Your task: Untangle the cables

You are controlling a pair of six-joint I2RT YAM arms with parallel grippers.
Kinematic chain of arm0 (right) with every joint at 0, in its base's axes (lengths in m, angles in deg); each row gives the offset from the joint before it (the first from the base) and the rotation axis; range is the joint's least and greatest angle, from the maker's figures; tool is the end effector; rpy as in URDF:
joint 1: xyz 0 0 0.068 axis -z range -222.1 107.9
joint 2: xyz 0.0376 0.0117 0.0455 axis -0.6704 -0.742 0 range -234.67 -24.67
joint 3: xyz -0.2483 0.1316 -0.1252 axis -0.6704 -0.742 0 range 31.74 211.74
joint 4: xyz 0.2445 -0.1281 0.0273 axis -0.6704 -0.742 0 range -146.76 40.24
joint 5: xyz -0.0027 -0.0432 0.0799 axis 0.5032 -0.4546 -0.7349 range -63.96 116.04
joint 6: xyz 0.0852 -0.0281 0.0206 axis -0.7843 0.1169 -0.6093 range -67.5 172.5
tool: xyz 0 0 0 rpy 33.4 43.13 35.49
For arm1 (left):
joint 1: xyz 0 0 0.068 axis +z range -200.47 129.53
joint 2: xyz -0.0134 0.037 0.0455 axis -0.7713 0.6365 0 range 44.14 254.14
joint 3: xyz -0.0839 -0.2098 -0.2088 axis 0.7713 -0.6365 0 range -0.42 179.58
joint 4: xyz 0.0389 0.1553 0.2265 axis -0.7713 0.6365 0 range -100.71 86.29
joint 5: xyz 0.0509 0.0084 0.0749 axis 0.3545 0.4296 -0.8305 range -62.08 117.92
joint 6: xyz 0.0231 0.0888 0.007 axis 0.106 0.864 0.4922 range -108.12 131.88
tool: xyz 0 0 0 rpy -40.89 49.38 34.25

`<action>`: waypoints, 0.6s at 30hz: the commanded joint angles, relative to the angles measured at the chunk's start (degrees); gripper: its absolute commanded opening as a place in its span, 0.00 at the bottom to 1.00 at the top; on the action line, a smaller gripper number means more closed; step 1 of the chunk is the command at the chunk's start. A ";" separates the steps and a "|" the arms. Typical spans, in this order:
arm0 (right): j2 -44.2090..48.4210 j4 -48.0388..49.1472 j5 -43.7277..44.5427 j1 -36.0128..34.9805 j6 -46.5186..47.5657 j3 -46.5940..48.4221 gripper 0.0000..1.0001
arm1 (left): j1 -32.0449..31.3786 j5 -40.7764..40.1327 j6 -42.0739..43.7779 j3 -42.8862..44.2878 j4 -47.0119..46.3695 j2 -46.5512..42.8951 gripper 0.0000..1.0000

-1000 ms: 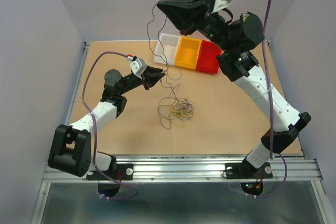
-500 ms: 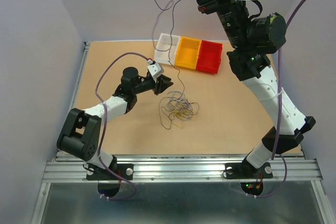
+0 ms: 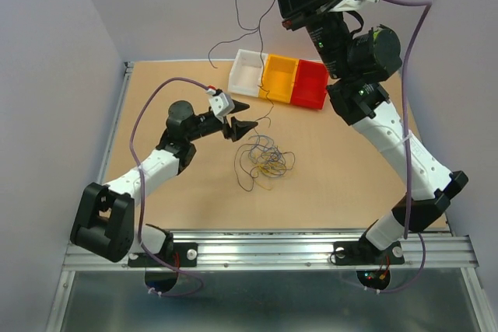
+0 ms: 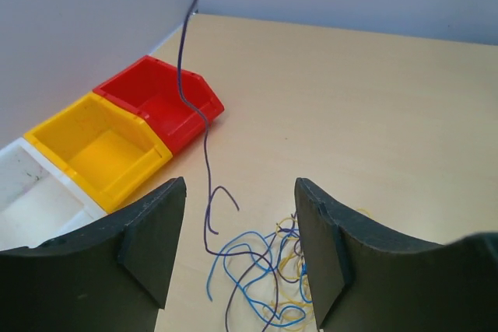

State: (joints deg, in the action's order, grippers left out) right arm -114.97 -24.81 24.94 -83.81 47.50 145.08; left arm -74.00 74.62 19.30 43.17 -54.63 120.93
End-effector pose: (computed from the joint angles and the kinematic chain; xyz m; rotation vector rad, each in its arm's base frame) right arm 0.2557 0.2301 0.6874 -0.2552 0.7091 0.7846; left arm 0.2803 -0.1876 0.3365 1.0173 1.0910 -0.7892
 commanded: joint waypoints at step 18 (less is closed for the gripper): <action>1.01 10.82 -4.17 -0.47 -6.78 -4.71 0.01 | -2.93 -6.01 -10.40 13.08 -9.43 8.10 0.77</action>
State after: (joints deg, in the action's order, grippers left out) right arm -115.02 -18.80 21.86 -83.81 43.28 141.38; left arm -76.90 71.62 11.39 51.65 -60.68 126.44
